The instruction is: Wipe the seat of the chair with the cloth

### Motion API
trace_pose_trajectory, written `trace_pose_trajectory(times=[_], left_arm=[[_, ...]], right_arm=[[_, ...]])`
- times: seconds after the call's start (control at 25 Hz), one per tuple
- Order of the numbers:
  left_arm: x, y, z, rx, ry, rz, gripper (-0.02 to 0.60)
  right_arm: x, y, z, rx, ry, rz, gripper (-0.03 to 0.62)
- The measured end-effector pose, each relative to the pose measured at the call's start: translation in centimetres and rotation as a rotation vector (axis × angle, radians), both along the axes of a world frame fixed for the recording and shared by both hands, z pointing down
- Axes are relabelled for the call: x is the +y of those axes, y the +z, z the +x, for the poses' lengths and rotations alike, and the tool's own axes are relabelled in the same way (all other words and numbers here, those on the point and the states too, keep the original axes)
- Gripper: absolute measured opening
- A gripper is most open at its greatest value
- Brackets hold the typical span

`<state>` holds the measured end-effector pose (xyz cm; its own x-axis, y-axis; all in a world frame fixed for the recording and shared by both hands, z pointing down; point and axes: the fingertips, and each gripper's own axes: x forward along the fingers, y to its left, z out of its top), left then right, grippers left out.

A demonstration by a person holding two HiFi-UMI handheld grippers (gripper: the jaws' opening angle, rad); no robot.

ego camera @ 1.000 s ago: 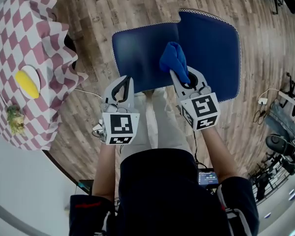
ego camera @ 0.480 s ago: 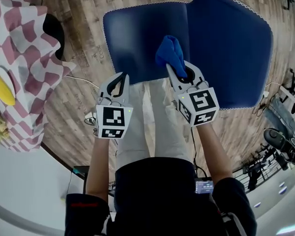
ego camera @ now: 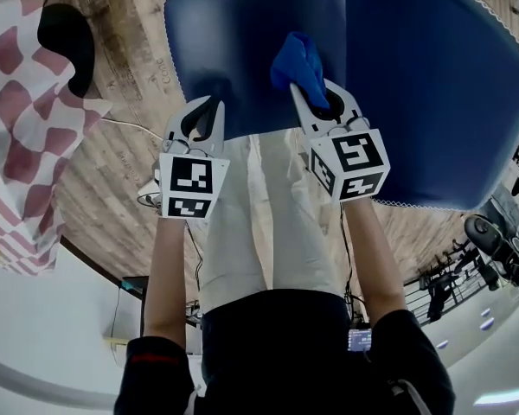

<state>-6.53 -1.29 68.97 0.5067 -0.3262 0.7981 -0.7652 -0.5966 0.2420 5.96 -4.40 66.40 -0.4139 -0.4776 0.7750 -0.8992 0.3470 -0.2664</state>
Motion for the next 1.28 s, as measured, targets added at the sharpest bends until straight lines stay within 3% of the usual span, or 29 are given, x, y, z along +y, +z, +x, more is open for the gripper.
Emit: trace_pose_trajectory(times=[0.24, 0.36, 0.48, 0.68, 0.88, 1.28], left_arm=[[0.5, 4.9, 0.4, -0.057, 0.088, -0.025, 0.027], [0.6, 7.2, 0.9, -0.072, 0.159, -0.057, 0.133], [-0.1, 8.4, 1.3, -0.091, 0.211, -0.050, 0.180], [0.1, 9.8, 2.1, -0.125, 0.286, -0.038, 0.318], [0.9, 10.8, 2.1, -0.120, 0.257, -0.040, 0.344], [1.1, 12.6, 1.4, -0.199, 0.232, -0.001, 0.350]], right_arm=[[-0.4, 3.4, 0.6, -0.013, 0.020, -0.039, 0.041], [-0.4, 4.5, 1.0, -0.002, 0.018, -0.051, 0.041], [-0.4, 5.3, 1.5, 0.009, 0.016, -0.059, 0.041], [-0.3, 6.1, 2.2, 0.023, 0.029, -0.071, 0.041], [-0.6, 6.7, 3.3, 0.046, 0.047, -0.070, 0.041], [-2.5, 7.6, 4.7, 0.121, 0.043, -0.038, 0.041]])
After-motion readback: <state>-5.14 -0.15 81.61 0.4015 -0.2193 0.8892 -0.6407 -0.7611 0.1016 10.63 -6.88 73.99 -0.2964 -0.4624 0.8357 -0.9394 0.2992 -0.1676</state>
